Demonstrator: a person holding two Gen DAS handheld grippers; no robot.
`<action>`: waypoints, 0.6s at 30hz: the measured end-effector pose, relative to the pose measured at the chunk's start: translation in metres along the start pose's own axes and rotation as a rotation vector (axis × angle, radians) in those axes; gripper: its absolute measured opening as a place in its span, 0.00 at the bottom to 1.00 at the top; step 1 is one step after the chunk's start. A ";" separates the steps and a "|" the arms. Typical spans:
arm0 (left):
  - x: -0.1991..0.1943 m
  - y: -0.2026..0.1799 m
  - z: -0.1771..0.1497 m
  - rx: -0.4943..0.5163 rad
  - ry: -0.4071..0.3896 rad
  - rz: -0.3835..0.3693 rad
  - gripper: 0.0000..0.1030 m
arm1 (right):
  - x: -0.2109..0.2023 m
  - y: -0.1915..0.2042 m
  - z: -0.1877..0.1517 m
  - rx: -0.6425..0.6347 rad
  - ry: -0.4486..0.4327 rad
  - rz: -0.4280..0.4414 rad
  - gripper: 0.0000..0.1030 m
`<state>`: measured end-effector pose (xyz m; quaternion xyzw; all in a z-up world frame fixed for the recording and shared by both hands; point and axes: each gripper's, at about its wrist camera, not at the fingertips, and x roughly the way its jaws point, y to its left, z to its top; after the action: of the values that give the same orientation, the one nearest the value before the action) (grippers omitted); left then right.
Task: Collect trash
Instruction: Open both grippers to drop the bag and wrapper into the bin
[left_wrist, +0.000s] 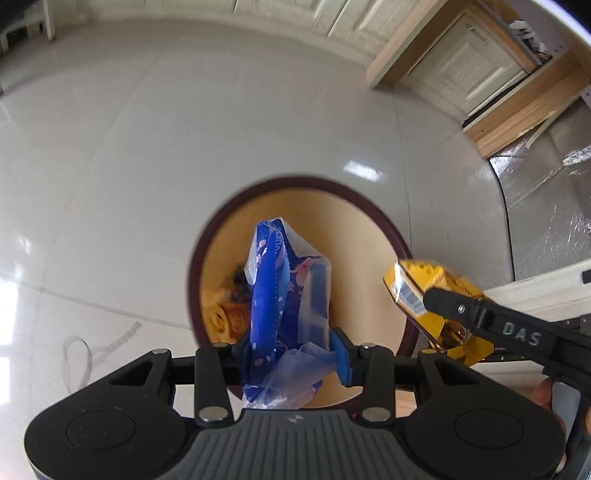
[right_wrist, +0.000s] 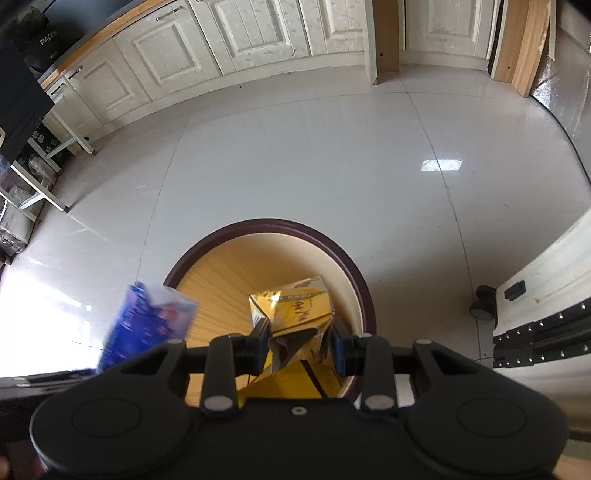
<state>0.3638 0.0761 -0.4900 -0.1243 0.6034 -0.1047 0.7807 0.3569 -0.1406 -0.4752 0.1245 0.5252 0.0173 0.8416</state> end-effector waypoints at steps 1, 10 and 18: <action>0.009 0.004 -0.001 -0.031 0.031 -0.015 0.42 | 0.002 -0.001 -0.001 -0.001 -0.002 0.004 0.33; 0.039 0.007 -0.012 -0.039 0.127 -0.020 0.67 | 0.028 0.001 0.010 0.041 0.010 0.065 0.33; 0.036 0.002 -0.014 0.045 0.125 0.029 0.83 | 0.054 0.014 0.027 0.037 0.019 0.127 0.38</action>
<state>0.3592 0.0652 -0.5273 -0.0911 0.6504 -0.1147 0.7454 0.4069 -0.1237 -0.5083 0.1732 0.5243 0.0621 0.8315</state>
